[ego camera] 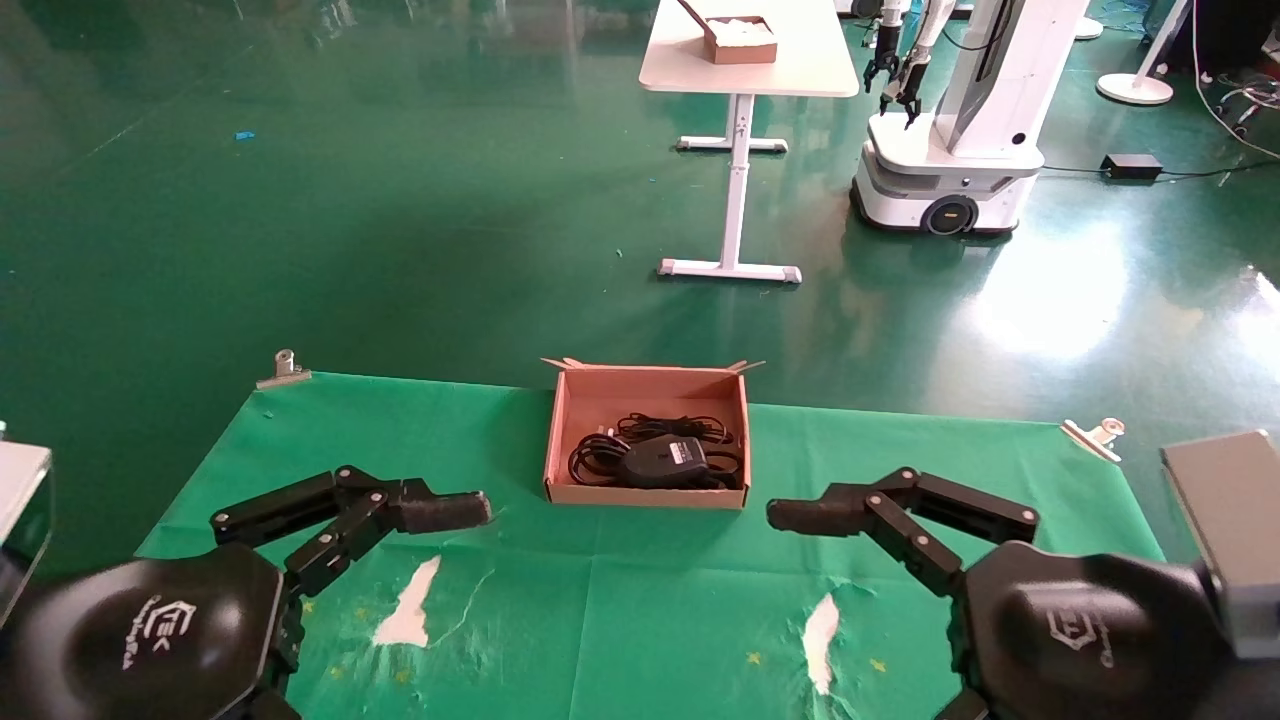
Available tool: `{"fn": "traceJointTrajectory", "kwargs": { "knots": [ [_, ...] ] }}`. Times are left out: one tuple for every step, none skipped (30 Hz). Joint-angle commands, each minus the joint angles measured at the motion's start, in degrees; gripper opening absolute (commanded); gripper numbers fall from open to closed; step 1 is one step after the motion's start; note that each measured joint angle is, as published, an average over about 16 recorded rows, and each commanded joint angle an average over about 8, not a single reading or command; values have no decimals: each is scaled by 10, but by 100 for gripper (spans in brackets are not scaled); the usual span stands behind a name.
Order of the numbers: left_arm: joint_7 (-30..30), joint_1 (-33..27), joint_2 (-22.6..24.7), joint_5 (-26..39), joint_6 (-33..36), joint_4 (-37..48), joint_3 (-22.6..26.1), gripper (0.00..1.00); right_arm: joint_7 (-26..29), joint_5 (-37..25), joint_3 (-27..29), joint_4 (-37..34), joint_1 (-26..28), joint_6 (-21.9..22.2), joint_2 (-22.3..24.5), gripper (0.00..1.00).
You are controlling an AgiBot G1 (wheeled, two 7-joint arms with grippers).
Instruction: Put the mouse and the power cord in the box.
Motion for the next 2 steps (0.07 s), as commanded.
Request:
{"fn": "traceJointTrajectory", "kwargs": {
  "knots": [
    [-2, -3, 2, 6, -3, 2, 5, 100, 0, 0, 0, 0, 0, 0, 0, 100],
    [-2, -4, 2, 7, -4, 2, 6, 100, 0, 0, 0, 0, 0, 0, 0, 100]
  ]
}}
